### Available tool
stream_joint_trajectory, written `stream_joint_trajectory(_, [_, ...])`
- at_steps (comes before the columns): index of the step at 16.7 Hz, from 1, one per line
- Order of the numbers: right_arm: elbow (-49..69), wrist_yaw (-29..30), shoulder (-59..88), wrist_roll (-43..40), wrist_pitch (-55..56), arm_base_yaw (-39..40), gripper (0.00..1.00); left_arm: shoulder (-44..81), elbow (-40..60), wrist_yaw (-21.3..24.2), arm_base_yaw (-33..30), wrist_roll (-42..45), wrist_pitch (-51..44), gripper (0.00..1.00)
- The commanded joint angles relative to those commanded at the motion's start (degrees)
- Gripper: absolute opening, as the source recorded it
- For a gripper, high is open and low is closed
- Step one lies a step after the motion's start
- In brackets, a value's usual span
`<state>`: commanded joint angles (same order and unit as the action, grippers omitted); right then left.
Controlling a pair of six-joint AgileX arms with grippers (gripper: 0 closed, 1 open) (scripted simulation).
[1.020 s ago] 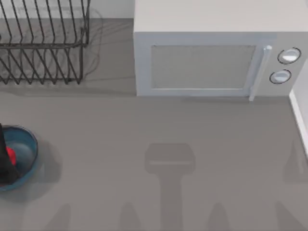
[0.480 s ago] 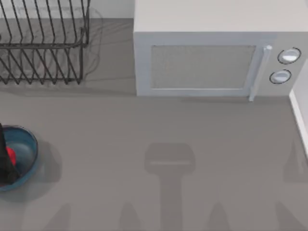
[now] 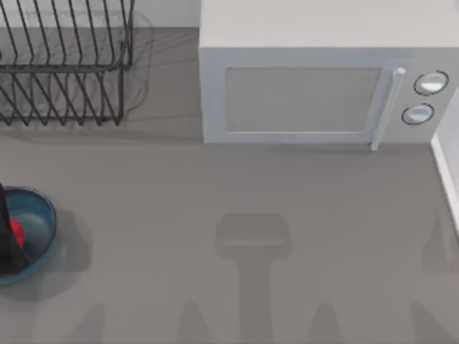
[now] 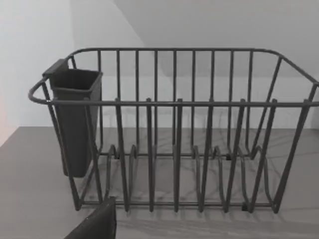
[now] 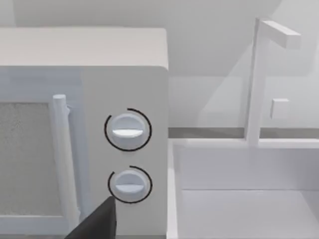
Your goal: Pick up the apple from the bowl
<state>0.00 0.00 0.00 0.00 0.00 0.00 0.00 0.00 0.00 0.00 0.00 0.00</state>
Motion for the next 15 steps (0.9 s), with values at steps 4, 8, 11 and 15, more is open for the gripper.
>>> stream_joint_trajectory(4, [0.0, 0.0, 0.0, 0.0, 0.0, 0.0, 1.00, 1.9, 1.8, 0.0, 0.1, 0.1, -1.6, 1.00])
stream_joint_trajectory(8, [0.0, 0.0, 0.0, 0.0, 0.0, 0.0, 1.00, 12.9, 10.9, 0.0, 0.6, 0.8, -9.8, 1.00])
stream_joint_trajectory(11, [0.0, 0.0, 0.0, 0.0, 0.0, 0.0, 1.00, 26.8, 21.1, 0.0, 1.1, 1.5, -18.8, 1.00])
stream_joint_trajectory(15, [0.0, 0.0, 0.0, 0.0, 0.0, 0.0, 1.00, 49.3, 36.5, 0.0, 1.9, 2.5, -32.6, 1.00])
